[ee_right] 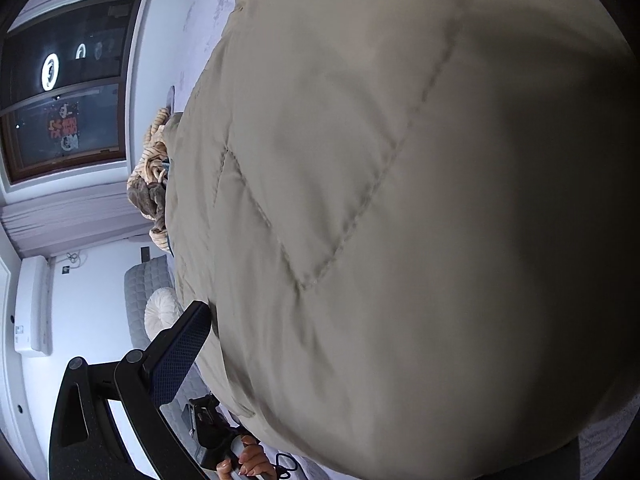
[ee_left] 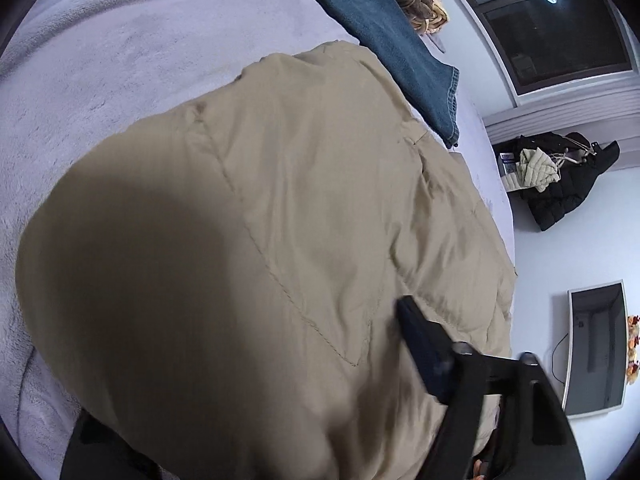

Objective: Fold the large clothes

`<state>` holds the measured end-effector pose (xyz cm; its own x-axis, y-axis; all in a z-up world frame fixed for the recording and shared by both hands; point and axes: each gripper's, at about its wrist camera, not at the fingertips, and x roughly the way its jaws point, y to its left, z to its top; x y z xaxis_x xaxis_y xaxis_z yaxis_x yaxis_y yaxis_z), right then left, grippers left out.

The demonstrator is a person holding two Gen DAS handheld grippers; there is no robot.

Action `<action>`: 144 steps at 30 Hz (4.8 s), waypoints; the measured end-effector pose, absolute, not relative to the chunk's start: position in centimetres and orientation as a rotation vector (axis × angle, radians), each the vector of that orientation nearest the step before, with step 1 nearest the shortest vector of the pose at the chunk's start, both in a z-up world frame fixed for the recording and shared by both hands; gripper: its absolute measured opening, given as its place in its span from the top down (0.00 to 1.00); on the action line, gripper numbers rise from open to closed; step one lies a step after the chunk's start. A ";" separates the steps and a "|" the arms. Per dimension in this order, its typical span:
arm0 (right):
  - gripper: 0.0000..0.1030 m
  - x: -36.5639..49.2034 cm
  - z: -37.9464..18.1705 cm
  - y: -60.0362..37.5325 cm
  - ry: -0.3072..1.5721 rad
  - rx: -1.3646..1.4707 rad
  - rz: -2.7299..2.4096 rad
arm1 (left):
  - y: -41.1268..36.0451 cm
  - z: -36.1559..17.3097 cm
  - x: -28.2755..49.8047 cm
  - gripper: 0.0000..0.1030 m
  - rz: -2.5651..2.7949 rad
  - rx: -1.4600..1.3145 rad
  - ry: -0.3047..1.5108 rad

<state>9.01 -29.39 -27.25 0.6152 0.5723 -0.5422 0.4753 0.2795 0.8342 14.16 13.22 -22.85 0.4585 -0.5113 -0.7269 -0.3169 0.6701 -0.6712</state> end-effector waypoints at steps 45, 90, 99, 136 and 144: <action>0.67 -11.9 -23.4 -26.3 1.133 1.278 0.100 | 17.8 -15.9 -15.0 0.47 -0.117 -0.437 1.273; 0.83 7.0 -21.6 -17.5 1.230 0.514 -0.011 | 10.1 -18.1 5.6 0.38 -0.251 -0.148 1.270; 0.49 3.0 -18.0 -19.4 1.212 0.549 -0.021 | 12.7 -14.6 2.1 0.32 -0.214 -0.143 1.282; 0.00 -13.6 -14.1 -19.4 1.266 0.530 0.103 | 12.8 -8.0 -16.3 0.01 -0.090 -0.147 1.326; 0.00 -12.0 -15.2 -16.5 1.277 0.581 0.085 | 16.1 -9.5 -13.7 0.01 -0.116 -0.133 1.357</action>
